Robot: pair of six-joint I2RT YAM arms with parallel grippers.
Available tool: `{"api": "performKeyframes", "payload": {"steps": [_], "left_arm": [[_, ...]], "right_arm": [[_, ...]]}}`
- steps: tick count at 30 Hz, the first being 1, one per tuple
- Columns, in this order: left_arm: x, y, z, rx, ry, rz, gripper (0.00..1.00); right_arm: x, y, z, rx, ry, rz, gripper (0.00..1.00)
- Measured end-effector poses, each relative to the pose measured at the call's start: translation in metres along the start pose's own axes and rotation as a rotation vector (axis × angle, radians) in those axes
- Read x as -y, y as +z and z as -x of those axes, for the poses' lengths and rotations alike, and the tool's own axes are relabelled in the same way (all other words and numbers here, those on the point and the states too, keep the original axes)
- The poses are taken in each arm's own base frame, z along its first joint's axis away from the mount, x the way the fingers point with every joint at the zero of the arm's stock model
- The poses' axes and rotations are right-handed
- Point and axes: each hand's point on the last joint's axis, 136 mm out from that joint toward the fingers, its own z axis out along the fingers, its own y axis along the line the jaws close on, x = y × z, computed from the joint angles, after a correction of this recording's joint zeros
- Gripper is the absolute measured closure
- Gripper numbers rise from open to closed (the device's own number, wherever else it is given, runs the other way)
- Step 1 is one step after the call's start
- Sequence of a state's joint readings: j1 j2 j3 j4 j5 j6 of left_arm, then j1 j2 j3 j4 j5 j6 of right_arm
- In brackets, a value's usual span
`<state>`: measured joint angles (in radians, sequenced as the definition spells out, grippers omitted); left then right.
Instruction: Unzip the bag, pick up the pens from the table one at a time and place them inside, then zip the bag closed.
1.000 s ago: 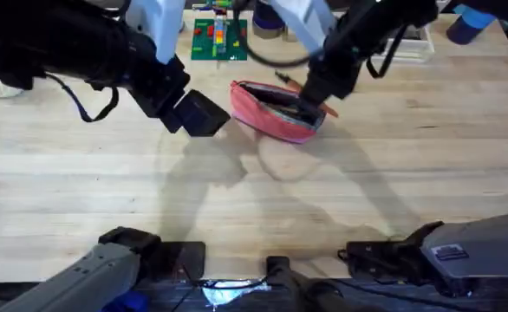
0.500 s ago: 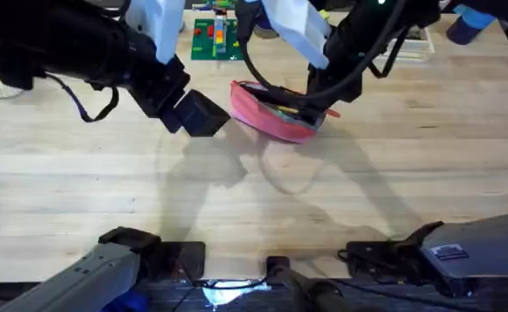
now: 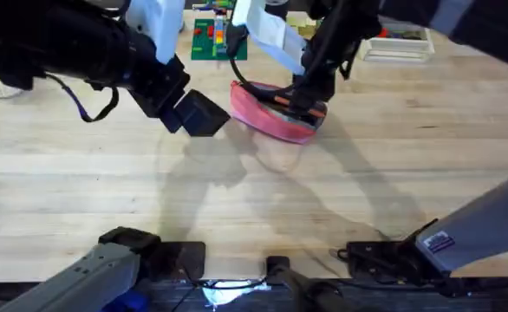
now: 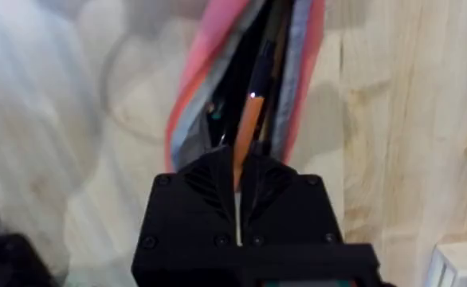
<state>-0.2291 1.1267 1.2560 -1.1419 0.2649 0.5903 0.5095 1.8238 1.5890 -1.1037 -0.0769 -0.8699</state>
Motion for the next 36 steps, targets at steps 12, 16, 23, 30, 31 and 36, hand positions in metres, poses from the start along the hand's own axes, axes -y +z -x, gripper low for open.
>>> {"api": "performKeyframes", "payload": {"steps": [12, 16, 23, 30, 31, 36], "left_arm": [[0.000, 0.000, 0.000, 0.000, 0.000, 0.000, 0.007], [0.000, 0.000, 0.000, 0.000, 0.000, 0.000, 0.007], [0.000, 0.000, 0.000, 0.000, 0.000, 0.000, 0.007], [0.000, 0.000, 0.000, 0.000, 0.000, 0.000, 0.006], [0.000, 0.000, 0.000, 0.000, 0.000, 0.000, 0.007], [0.000, 0.000, 0.000, 0.000, 0.000, 0.000, 0.006]], "right_arm": [[0.006, 0.040, 0.013, 0.039, -0.024, 0.076, 0.968], [0.006, 0.040, 0.016, 0.054, -0.025, 0.079, 0.891], [0.003, 0.040, 0.016, 0.058, -0.025, 0.091, 0.964], [0.003, 0.040, 0.016, 0.057, -0.015, 0.091, 0.055], [0.003, 0.040, 0.016, 0.057, 0.000, 0.091, 0.006], [0.004, 0.034, 0.018, 0.067, 0.022, 0.079, 0.005]]}}
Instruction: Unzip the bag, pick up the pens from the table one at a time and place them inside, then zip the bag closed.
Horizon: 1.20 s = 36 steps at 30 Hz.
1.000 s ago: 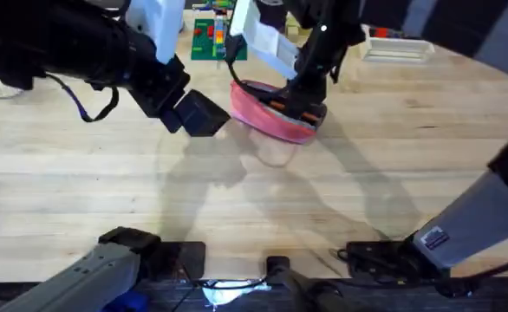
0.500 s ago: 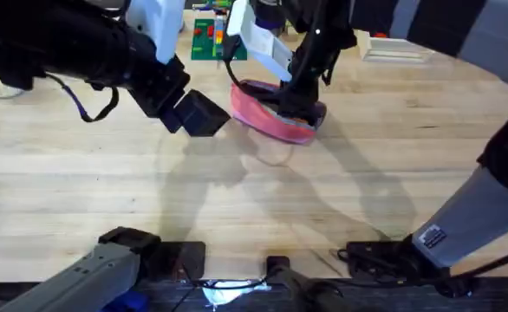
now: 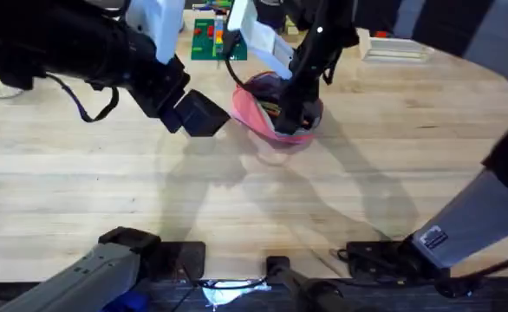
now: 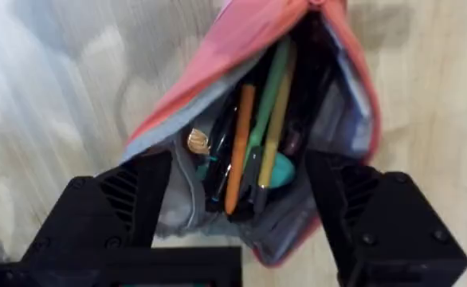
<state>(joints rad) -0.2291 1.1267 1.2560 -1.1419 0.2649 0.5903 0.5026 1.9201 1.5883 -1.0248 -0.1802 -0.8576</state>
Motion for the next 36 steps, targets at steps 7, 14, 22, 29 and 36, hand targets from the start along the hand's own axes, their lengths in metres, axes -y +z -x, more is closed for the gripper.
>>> {"api": "performKeyframes", "payload": {"steps": [7, 14, 22, 29, 36], "left_arm": [[0.000, 0.000, 0.000, 0.000, 0.000, 0.000, 0.008], [0.000, 0.000, 0.000, 0.000, 0.000, 0.000, 0.007], [0.000, 0.000, 0.000, 0.000, 0.000, 0.000, 0.007], [0.000, 0.000, 0.000, 0.001, 0.000, 0.000, 0.007], [-0.007, -0.003, -0.002, 0.023, 0.012, -0.007, 0.007]], "right_arm": [[-0.004, -0.051, 0.011, 0.089, -0.013, -0.100, 0.005], [-0.012, -0.082, 0.013, 0.139, 0.034, -0.148, 0.005], [-0.009, -0.097, 0.020, 0.188, 0.235, -0.161, 0.005], [-0.009, -0.099, 0.021, 0.197, 0.316, -0.156, 0.006], [-0.007, -0.105, 0.025, 0.214, 0.341, -0.165, 0.006]]}}
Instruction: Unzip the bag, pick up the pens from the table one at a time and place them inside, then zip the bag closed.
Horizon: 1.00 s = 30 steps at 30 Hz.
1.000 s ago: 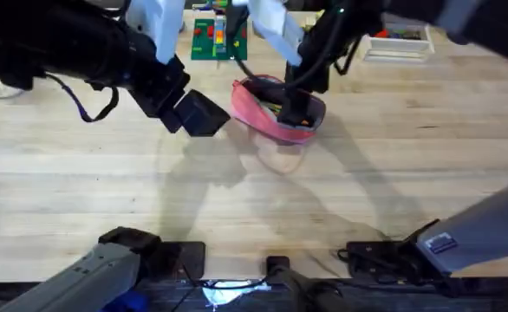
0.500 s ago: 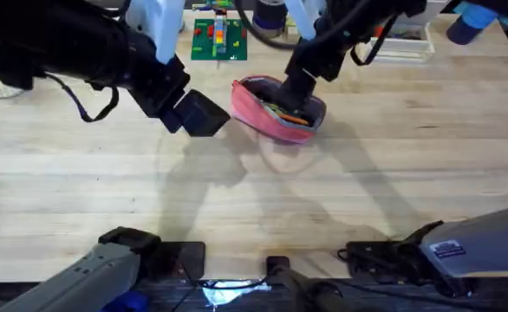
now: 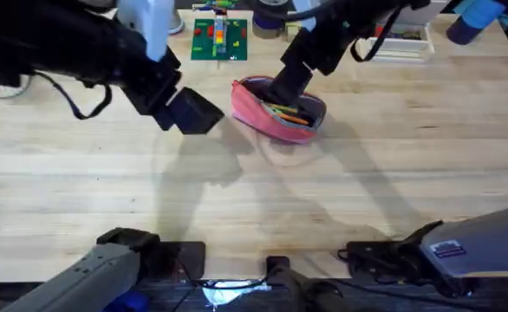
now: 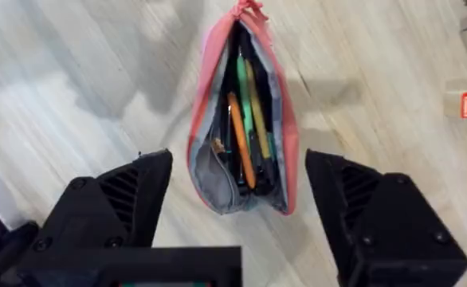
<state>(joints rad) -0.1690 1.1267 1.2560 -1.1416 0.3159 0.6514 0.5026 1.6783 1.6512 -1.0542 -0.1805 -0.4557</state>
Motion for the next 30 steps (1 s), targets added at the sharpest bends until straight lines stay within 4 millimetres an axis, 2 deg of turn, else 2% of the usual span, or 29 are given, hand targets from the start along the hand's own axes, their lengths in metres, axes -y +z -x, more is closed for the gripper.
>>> {"api": "performKeyframes", "payload": {"steps": [8, 11, 21, 30], "left_arm": [[-0.018, -0.013, -0.002, 0.118, 0.071, -0.030, 0.007], [-0.023, -0.013, -0.004, 0.140, 0.103, -0.050, 0.007], [-0.031, 0.023, -0.038, 0.137, 0.183, -0.273, 0.007], [-0.050, 0.061, -0.058, 0.264, 0.292, -0.396, 0.008]], "right_arm": [[0.013, -0.016, 0.013, 0.031, -0.005, -0.077, 0.007], [0.016, -0.023, 0.019, 0.050, -0.009, -0.096, 0.007], [0.013, -0.037, 0.042, 0.103, -0.044, -0.122, 0.008], [0.006, -0.021, 0.044, 0.075, -0.063, -0.097, 0.007]]}}
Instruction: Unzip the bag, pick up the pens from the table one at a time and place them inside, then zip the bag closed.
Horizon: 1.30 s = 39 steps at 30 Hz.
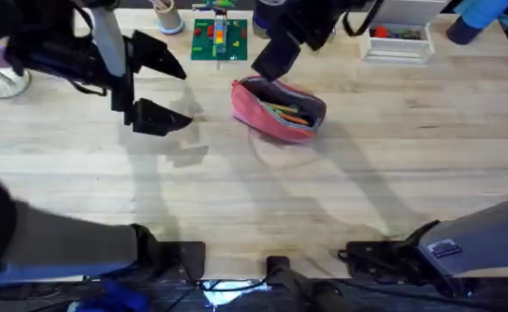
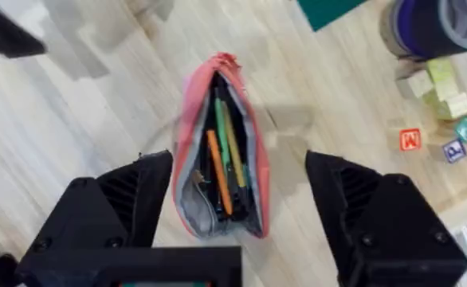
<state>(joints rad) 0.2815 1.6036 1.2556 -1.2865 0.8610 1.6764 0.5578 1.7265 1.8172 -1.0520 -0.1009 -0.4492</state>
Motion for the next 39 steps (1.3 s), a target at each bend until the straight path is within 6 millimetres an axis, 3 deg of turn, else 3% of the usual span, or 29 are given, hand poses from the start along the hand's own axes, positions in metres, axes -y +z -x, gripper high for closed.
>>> {"api": "performKeyframes", "payload": {"steps": [7, 13, 18, 25, 32, 39], "left_arm": [[-0.012, 0.024, -0.031, 0.074, 0.029, -0.073, 0.007], [-0.023, 0.034, -0.051, 0.105, 0.038, -0.071, 0.006], [-0.024, 0.034, -0.053, 0.114, 0.040, -0.068, 0.007], [-0.024, 0.034, -0.052, 0.116, 0.047, -0.067, 0.007], [-0.024, 0.034, -0.052, 0.117, 0.047, -0.067, 0.007], [-0.024, 0.034, -0.052, 0.117, 0.047, -0.067, 0.008]], "right_arm": [[-0.013, 0.022, 0.002, -0.034, -0.029, 0.039, 0.008], [-0.019, 0.044, -0.003, -0.075, 0.000, 0.088, 0.009], [-0.033, 0.058, -0.001, -0.098, -0.011, 0.116, 0.009], [-0.045, 0.073, 0.026, -0.077, -0.034, 0.130, 0.009], [-0.042, 0.095, 0.024, -0.107, -0.031, 0.121, 0.006], [-0.032, 0.102, 0.041, -0.038, -0.036, 0.087, 0.006]]}}
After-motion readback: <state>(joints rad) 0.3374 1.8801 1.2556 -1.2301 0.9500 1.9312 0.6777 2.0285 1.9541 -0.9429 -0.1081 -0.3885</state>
